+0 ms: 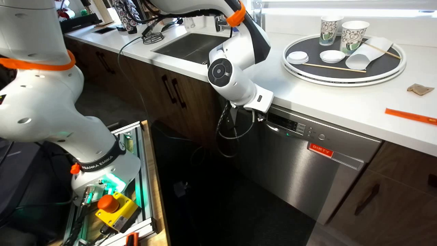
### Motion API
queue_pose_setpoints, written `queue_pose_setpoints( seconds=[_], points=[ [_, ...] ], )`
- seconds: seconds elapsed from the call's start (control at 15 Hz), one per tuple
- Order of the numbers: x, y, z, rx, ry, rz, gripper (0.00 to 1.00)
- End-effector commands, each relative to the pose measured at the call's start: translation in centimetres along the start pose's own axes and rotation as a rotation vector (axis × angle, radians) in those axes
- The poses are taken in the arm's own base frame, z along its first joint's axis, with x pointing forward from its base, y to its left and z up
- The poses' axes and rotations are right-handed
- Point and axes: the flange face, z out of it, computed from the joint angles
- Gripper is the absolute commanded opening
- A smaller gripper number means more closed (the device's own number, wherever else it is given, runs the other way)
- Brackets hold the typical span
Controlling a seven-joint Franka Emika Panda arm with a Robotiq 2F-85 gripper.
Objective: Press one of the buttons on the left side of the dishwasher
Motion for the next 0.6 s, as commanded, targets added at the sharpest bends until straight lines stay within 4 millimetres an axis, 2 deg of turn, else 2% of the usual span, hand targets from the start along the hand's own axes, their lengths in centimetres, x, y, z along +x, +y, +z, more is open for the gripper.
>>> queue_pose_setpoints(
  seconds=[0.0,0.13,0.53],
  points=[
    [1.33,-0.29,1.03,0.035,-0.005,-0.034,0.00],
    [0.82,-0.08,0.97,0.017,-0.045,-0.080,0.00],
    [1.15,0.09,0.75,-0.018,-0.114,-0.222,0.00]
  ],
)
